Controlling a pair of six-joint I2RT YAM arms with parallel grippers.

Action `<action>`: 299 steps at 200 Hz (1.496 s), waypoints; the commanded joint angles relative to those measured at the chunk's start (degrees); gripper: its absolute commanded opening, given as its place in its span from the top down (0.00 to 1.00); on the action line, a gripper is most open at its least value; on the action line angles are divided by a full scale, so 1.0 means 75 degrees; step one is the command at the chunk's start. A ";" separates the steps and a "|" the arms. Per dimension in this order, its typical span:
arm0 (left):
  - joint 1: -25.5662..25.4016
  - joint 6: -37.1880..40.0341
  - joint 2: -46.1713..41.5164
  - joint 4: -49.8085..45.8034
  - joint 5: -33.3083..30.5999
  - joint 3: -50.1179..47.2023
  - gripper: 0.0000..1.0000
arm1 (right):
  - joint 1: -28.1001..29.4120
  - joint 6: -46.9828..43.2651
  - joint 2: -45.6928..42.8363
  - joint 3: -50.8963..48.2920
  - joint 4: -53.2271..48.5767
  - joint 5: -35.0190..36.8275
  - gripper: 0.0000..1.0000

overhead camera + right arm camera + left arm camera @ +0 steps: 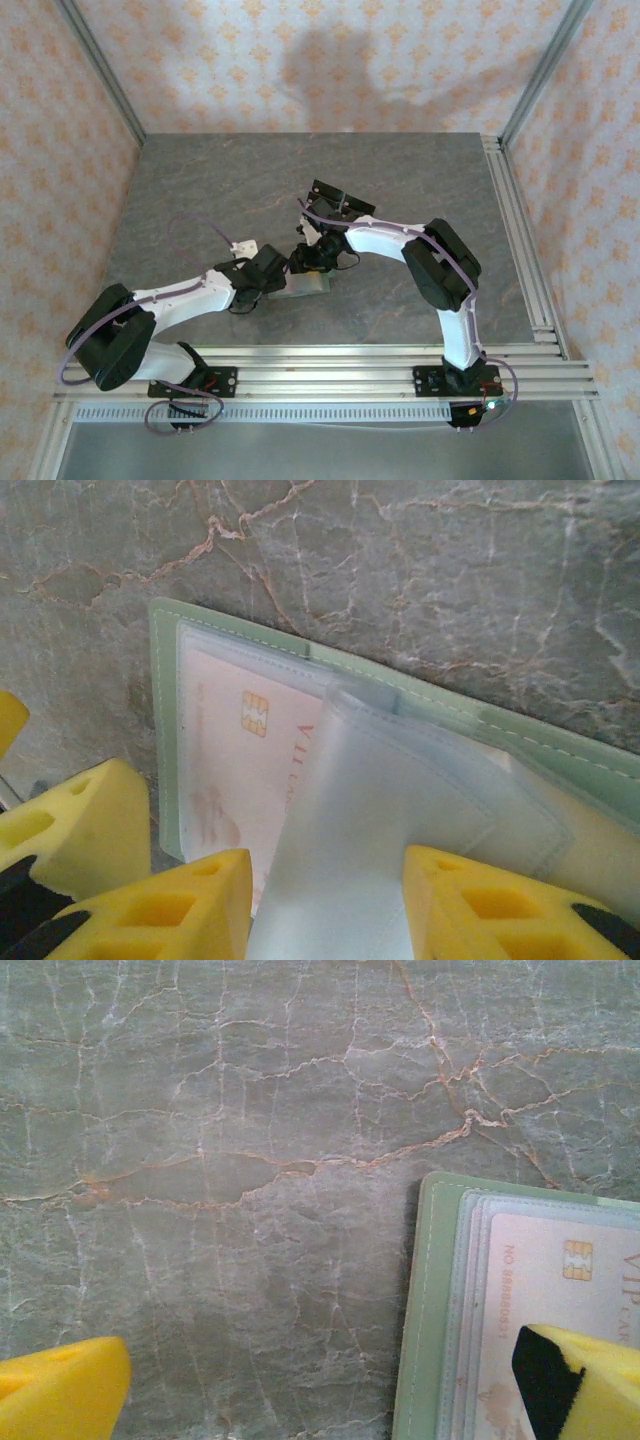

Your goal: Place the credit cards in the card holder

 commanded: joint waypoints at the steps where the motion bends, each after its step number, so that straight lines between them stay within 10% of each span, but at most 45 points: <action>1: -0.0069 0.0009 -0.0242 -0.0046 -0.0096 -0.0140 0.00 | 0.0023 0.0126 -0.0247 -0.0027 0.0128 -0.0078 0.57; 228: -0.0206 0.0027 -0.1699 0.0142 0.0017 -0.0851 0.00 | 0.0340 0.0345 0.0416 0.1038 -0.0035 -0.0279 0.57; 299: -0.0221 0.0012 -0.1358 0.0192 0.0028 -0.0724 0.00 | -0.0011 -0.0561 -0.0454 0.1177 -0.1166 0.1205 0.54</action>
